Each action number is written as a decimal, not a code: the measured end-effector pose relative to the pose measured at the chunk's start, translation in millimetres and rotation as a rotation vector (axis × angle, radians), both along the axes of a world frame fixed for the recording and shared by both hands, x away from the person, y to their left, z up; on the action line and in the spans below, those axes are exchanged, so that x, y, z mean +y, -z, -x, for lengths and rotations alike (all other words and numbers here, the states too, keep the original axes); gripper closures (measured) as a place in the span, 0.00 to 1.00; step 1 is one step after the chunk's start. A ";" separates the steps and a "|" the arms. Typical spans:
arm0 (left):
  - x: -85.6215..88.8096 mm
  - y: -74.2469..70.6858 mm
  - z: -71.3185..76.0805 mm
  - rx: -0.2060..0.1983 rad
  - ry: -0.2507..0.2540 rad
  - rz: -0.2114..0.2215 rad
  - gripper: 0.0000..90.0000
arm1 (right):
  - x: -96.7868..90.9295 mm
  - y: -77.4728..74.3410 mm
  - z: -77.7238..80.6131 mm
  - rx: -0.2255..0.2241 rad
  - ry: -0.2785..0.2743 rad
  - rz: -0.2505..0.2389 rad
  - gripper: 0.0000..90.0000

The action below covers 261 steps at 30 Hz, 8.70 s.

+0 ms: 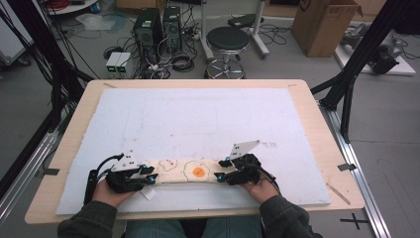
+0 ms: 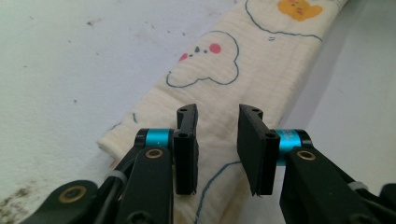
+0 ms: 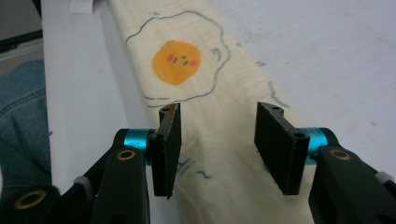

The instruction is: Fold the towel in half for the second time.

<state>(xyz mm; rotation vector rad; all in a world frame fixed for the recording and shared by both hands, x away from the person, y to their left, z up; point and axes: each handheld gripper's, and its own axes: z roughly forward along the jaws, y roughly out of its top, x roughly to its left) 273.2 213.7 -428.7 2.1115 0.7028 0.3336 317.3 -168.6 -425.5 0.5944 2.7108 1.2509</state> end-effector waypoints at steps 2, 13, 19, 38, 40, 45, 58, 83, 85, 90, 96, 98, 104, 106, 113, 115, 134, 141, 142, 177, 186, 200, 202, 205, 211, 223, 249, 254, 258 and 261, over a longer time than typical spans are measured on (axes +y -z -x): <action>3.1 -1.9 0.3 -0.007 -0.008 0.015 0.74 | -6.3 -2.4 -3.3 0.005 0.014 -0.007 0.55; 13.7 8.2 -3.6 0.048 -0.038 -0.046 0.71 | -16.1 9.0 -5.0 0.026 0.015 0.052 0.52; 13.5 10.2 -2.6 0.035 -0.036 -0.061 0.71 | -14.2 11.9 -1.9 -0.007 0.011 0.077 0.51; 22.2 -2.2 -3.5 -0.015 -0.086 0.038 0.67 | -23.3 2.8 -5.9 -0.002 0.048 -0.026 0.48; 25.4 -3.8 -4.2 -0.017 -0.097 0.051 0.67 | -26.3 0.0 -7.7 0.000 0.057 -0.041 0.48; 30.8 -7.3 -9.4 -0.011 -0.129 0.106 0.66 | -34.5 -3.5 -13.3 0.026 0.095 -0.084 0.48; 20.6 7.5 -5.5 0.058 -0.031 -0.026 0.64 | -21.2 7.2 -5.9 0.001 0.007 0.029 0.45; 27.3 -10.4 -3.1 -0.009 -0.043 0.080 0.60 | -27.4 -0.4 -7.9 -0.002 0.049 -0.031 0.41; 29.6 -14.8 -6.7 -0.015 -0.055 0.101 0.58 | -30.3 -5.2 -12.7 0.007 0.068 -0.050 0.43; 34.9 -16.0 -21.3 0.006 -0.118 0.124 0.59 | -35.8 -10.0 -26.5 0.037 0.132 -0.074 0.51; 33.0 -4.9 -36.2 0.077 -0.147 0.060 0.61 | -31.7 0.4 -40.0 0.104 0.172 -0.011 0.56; 30.7 -1.8 -38.7 0.106 -0.140 0.046 0.60 | -29.8 3.9 -42.6 0.126 0.167 0.001 0.57; 25.7 5.4 -42.2 0.171 -0.117 0.009 0.60 | -26.2 9.6 -44.5 0.165 0.138 0.036 0.63; 24.3 8.1 -41.9 0.189 -0.093 -0.002 0.64 | -25.2 9.9 -43.4 0.160 0.131 0.047 0.65; 19.2 7.6 -37.2 0.162 -0.044 -0.029 0.86 | -21.4 8.9 -39.5 0.162 0.073 0.054 0.91; 18.6 7.1 -36.1 0.153 -0.044 -0.030 0.90 | -21.4 8.4 -39.3 0.159 0.065 0.054 0.95; 10.3 -0.6 -40.8 0.100 -0.075 -0.014 0.93 | -34.1 -7.2 -42.9 0.144 0.055 0.039 0.94; 13.2 1.7 -41.4 0.123 -0.065 -0.027 0.91 | -40.5 5.4 -46.6 0.217 0.080 0.020 0.71; 13.3 2.0 -42.0 0.129 -0.068 -0.030 0.89 | -41.8 5.8 -46.7 0.229 0.083 0.017 0.71; -5.6 -14.7 -73.7 0.062 -0.123 0.021 0.93 | -45.2 -31.9 -64.2 0.058 0.100 0.098 0.93; -10.1 -7.9 -104.9 0.055 -0.194 0.058 0.92 | -50.2 -28.4 -97.1 0.038 0.180 0.085 0.92; -3.7 10.3 -123.6 0.075 -0.278 0.050 0.80 | -42.1 -4.3 -121.4 0.069 0.243 0.105 0.75; -1.4 7.2 -122.3 0.068 -0.290 0.067 0.75 | -44.8 -5.9 -121.8 0.065 0.257 0.083 0.66; 2.6 -1.4 -117.9 0.050 -0.290 0.091 0.71 | -50.4 -13.1 -118.7 0.057 0.266 0.027 0.61; 3.1 -15.9 -104.0 0.021 -0.215 0.109 0.71 | -52.6 -25.6 -102.7 0.023 0.224 -0.022 0.59; -18.3 -1.6 -99.5 0.081 -0.119 -0.036 0.76 | -42.1 -2.5 -92.2 0.042 0.194 0.056 0.57; -14.9 7.9 -90.3 0.053 -0.145 -0.001 0.71 | -42.8 9.6 -86.6 0.007 0.204 0.058 0.51; -10.7 1.3 -87.7 0.041 -0.157 0.047 0.66 | -45.6 3.2 -84.3 0.005 0.220 -0.003 0.44; -8.2 -2.5 -85.6 0.035 -0.157 0.065 0.59 | -49.9 -0.8 -82.2 0.002 0.238 -0.023 0.36; -7.4 -5.7 -83.1 0.030 -0.156 0.081 0.55 | -53.6 -3.8 -80.7 0.008 0.259 -0.044 0.32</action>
